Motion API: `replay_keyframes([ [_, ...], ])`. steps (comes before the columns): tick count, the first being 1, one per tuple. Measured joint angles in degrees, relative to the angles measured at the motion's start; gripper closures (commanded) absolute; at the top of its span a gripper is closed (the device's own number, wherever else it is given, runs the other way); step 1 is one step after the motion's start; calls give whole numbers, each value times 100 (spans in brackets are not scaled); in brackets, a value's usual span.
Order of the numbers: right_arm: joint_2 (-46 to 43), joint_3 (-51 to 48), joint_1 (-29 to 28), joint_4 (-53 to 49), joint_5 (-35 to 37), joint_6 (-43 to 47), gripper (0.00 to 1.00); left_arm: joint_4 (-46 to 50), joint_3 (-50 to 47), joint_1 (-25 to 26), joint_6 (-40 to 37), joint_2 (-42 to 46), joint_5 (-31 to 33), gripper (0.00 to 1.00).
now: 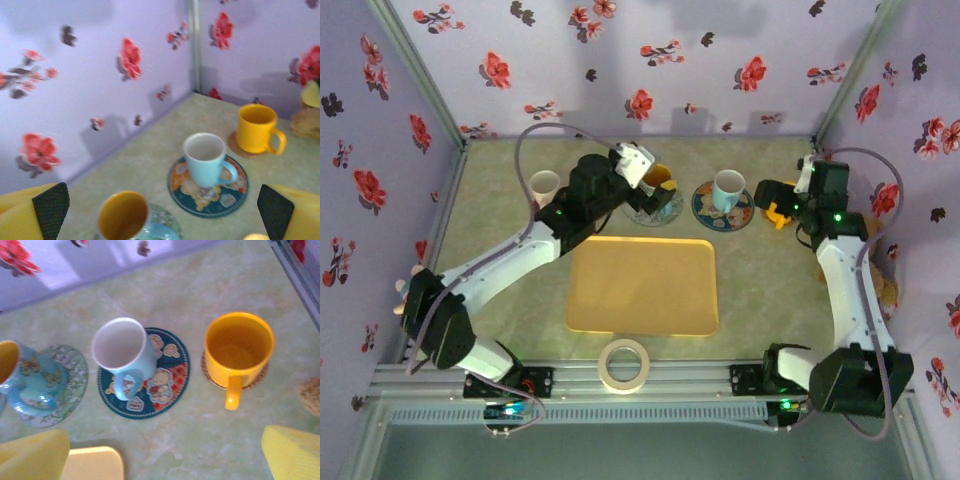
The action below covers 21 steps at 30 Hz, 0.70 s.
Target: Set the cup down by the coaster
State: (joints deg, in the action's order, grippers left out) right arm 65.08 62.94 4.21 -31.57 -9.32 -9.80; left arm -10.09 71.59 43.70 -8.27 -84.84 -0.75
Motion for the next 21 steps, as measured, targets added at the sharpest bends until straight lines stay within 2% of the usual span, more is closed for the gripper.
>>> replay_keyframes([
  [7,-739,-894,-221,833,-122,24,0,-372,-1062,-68,-479,1086,1401,0],
  [13,-1449,-2079,-354,1663,184,-55,0,-466,-2234,-232,-588,1921,2603,0],
  [17,-2081,-3029,-363,2448,533,-129,0,-446,-3093,-542,-505,2618,3161,0],
  [21,-2481,-3755,-363,3139,903,-127,0,-507,-4022,-1215,-94,3185,3523,0],
])
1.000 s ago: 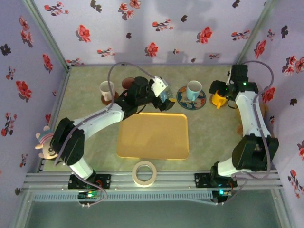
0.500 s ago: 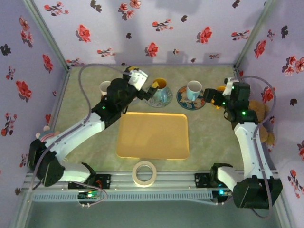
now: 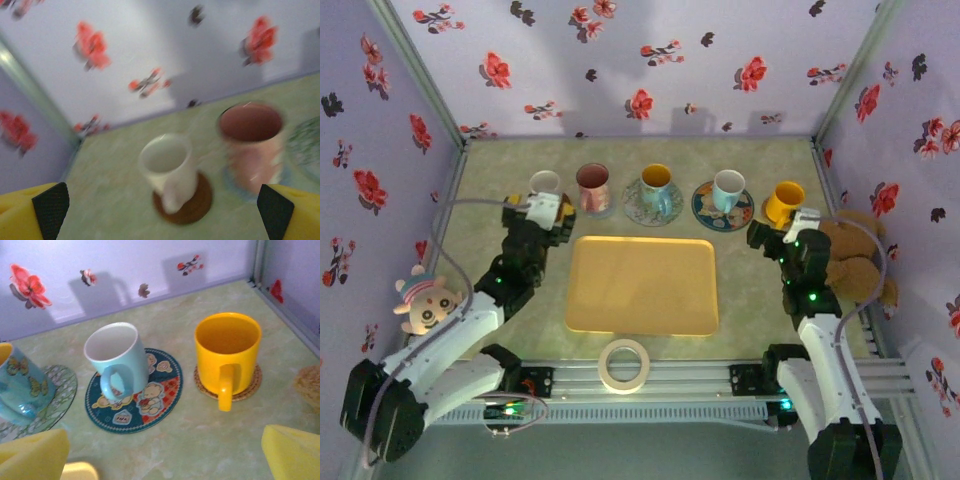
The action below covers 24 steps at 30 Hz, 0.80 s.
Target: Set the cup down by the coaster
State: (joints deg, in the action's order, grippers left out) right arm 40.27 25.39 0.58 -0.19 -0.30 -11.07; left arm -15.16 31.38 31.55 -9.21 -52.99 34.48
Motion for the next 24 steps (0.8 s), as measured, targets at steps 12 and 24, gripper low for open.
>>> replay_keyframes([
  [12,83,-1329,0,1569,859,188,0,-616,-1014,-1156,887,-579,-15,0],
  [24,442,-1733,0,2573,1270,256,0,-1856,-1027,-1862,868,-1637,-756,0],
])
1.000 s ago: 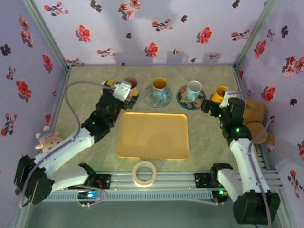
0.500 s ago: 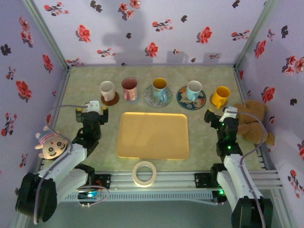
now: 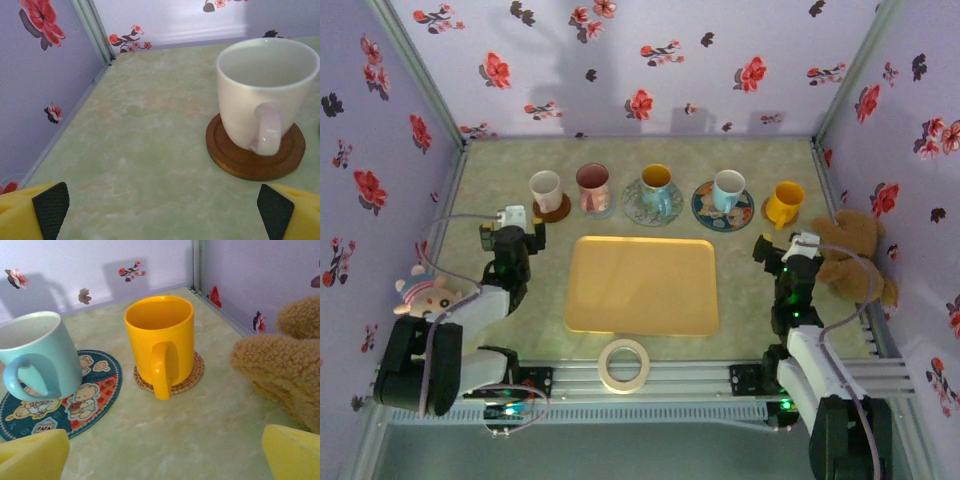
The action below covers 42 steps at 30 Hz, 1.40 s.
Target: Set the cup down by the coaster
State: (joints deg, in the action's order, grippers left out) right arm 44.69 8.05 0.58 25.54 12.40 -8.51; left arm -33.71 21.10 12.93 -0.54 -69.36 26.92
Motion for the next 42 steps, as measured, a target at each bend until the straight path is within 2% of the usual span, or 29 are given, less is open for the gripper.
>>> replay_keyframes([
  [5,404,-61,35,435,85,-2,1,-358,-94,-345,22,-210,-391,0],
  [19,1897,46,131,1519,114,-2,0,-1029,-219,-813,76,-636,-879,0],
  [24,2437,264,142,1928,136,-59,0,-1578,-293,-1036,105,-1137,-1056,0],
  [33,2857,435,168,2295,105,-114,0,-2297,-339,-1071,138,-1784,-1207,0],
  [42,3344,752,168,2334,-426,-39,0,-2238,-280,-1108,153,-1849,-1309,0],
])
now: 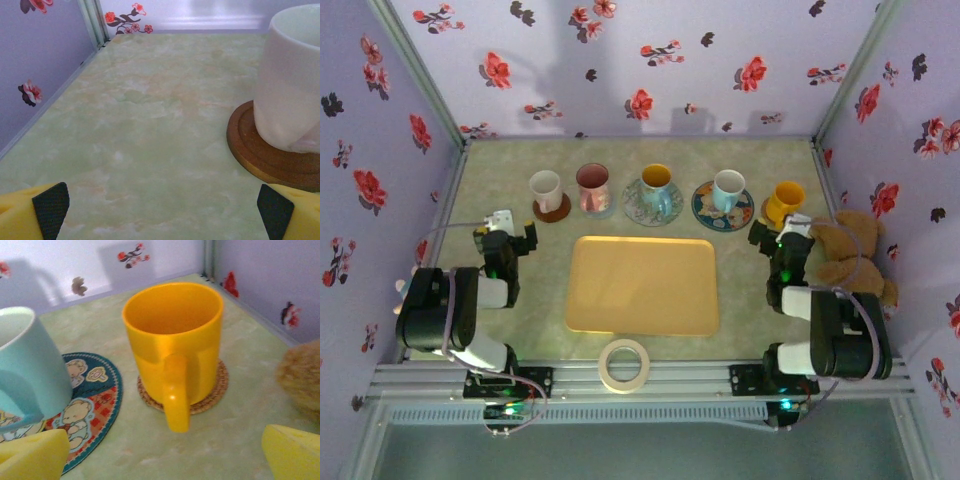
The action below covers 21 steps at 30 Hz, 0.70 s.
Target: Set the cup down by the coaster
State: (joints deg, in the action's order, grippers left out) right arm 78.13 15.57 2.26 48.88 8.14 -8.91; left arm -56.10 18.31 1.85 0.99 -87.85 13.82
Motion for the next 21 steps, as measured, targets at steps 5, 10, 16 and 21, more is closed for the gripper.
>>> replay_keyframes([
  [5,280,153,0,11,-514,151,1,330,293,-17,-2,-7,-269,0],
  [10,503,365,0,0,-1106,365,0,476,341,-63,-2,-7,-400,0],
  [16,678,616,0,-199,-1541,542,0,496,341,-63,-2,-7,-448,0],
  [21,706,728,0,-356,-1617,564,0,496,341,-63,-2,-7,-450,0],
])
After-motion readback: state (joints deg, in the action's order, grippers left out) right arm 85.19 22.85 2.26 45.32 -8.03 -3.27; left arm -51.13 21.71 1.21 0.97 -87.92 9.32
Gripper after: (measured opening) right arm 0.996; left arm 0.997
